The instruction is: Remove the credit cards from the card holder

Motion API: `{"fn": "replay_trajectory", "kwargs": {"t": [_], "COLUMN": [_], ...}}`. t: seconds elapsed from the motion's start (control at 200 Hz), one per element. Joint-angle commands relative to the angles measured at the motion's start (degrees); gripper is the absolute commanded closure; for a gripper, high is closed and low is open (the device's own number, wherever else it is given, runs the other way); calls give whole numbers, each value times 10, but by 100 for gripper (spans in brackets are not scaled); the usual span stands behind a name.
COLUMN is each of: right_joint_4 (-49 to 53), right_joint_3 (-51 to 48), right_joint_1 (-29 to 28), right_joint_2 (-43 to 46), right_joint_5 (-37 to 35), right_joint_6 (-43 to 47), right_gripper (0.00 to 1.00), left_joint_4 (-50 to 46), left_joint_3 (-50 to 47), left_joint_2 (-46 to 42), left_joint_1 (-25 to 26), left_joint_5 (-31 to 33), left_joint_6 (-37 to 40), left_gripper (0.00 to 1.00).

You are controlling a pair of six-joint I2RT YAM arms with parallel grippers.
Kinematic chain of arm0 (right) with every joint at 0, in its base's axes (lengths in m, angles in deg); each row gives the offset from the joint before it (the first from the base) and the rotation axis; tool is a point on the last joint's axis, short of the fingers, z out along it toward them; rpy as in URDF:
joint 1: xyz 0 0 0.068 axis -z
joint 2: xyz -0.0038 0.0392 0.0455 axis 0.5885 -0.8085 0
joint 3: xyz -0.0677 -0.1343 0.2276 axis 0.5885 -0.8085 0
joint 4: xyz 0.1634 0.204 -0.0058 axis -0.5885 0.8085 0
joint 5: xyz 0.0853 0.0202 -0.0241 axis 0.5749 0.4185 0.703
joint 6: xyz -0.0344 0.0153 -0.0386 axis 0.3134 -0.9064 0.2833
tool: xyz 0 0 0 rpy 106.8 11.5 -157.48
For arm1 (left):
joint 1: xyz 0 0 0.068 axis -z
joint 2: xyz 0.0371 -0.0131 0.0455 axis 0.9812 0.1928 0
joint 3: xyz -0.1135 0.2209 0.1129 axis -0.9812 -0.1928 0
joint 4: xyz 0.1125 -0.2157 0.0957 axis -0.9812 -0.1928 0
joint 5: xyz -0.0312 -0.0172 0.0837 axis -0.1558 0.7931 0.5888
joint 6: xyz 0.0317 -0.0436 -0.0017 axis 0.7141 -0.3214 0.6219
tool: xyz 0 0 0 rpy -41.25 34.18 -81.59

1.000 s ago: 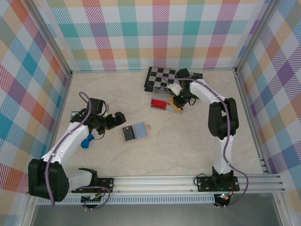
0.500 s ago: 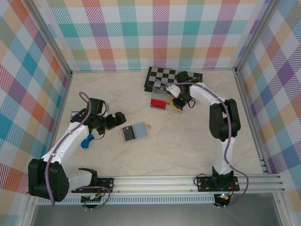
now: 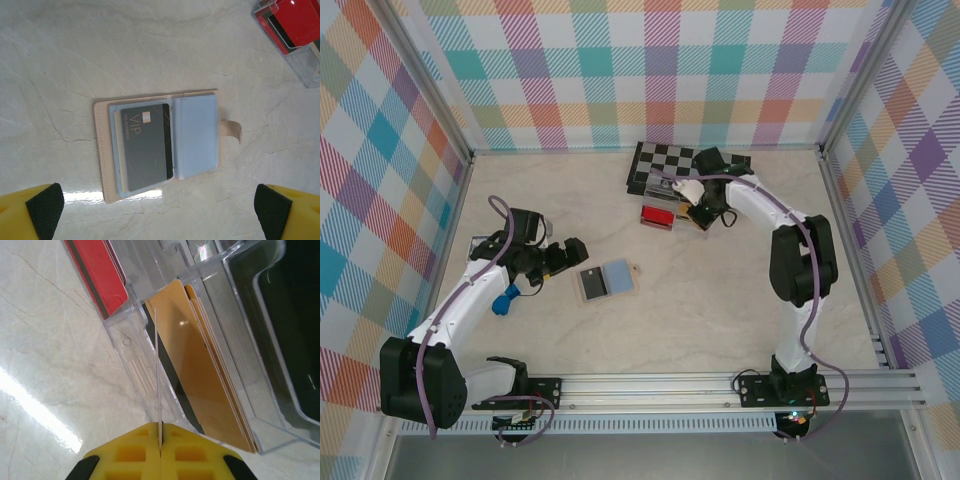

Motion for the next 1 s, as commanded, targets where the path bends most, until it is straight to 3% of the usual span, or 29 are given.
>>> {"fn": "replay_trajectory", "kwargs": {"t": [0.0, 0.135, 0.4, 0.665, 0.995], "right_joint_4": [30, 47, 119, 128, 128], "right_joint_3": [2, 11, 82, 144, 159], "right_joint_1": [-5, -5, -3, -1, 2], "right_joint_2": [54, 77, 13, -50, -63], "right_joint_5": [20, 38, 11, -36, -40], "right_joint_6": [29, 63, 150, 180, 186], "right_gripper": [100, 100, 100, 100, 100], "left_joint_4": [9, 10, 32, 34, 39], "left_joint_3": [5, 3, -11, -13, -14], "left_joint_2": [3, 5, 9, 16, 28], "left_joint_1": [-5, -5, -5, -5, -5], "left_joint_5": [-8, -9, -9, -16, -30], "left_joint_6": [3, 0, -36, -49, -50], "left_gripper": [0, 0, 0, 0, 0]}}
